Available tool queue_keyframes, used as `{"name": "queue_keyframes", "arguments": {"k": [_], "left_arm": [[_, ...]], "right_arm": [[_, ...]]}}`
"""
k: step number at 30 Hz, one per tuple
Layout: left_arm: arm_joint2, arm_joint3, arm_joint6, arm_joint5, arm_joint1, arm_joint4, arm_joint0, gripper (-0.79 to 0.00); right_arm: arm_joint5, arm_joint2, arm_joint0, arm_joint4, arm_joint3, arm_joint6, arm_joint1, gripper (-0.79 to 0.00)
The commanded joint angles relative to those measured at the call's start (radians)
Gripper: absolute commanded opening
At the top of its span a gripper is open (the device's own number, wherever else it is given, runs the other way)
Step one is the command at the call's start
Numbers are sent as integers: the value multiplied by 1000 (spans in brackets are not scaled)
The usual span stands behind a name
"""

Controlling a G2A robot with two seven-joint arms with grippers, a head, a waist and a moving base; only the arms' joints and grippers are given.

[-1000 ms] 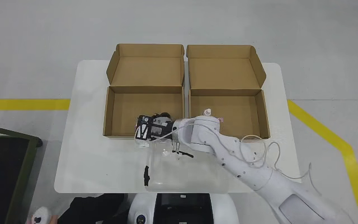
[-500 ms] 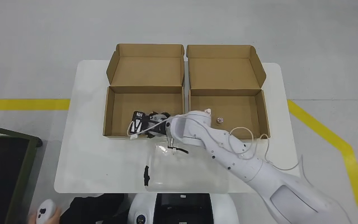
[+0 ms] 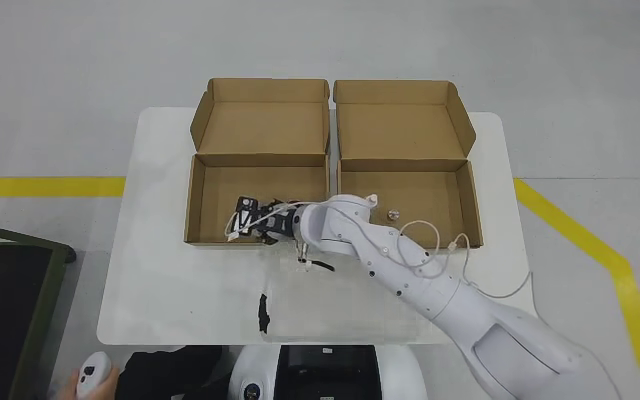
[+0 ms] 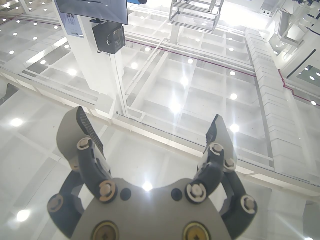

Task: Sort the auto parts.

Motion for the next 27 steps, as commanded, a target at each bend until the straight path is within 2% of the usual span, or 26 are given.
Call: {"name": "queue_keyframes", "arguments": {"k": [1,3,9,20,27], "left_arm": [[0,0,0,0,0,0,0,0],[0,0,0,0,0,0,0,0],[0,0,0,0,0,0,0,0],[0,0,0,0,0,0,0,0],[0,0,0,0,0,0,0,0]], "right_arm": [[-3,2,1,-1,10,-1,-4,-708],[-4,8,4,-1,18,-4,-7,-699],[-13,45,13,-20,-17,-12,-6,-751],[-29,59,-13,-45,-21,9,-10,-779],[-26,48,-10,-57,11,11,-26,-745]]}}
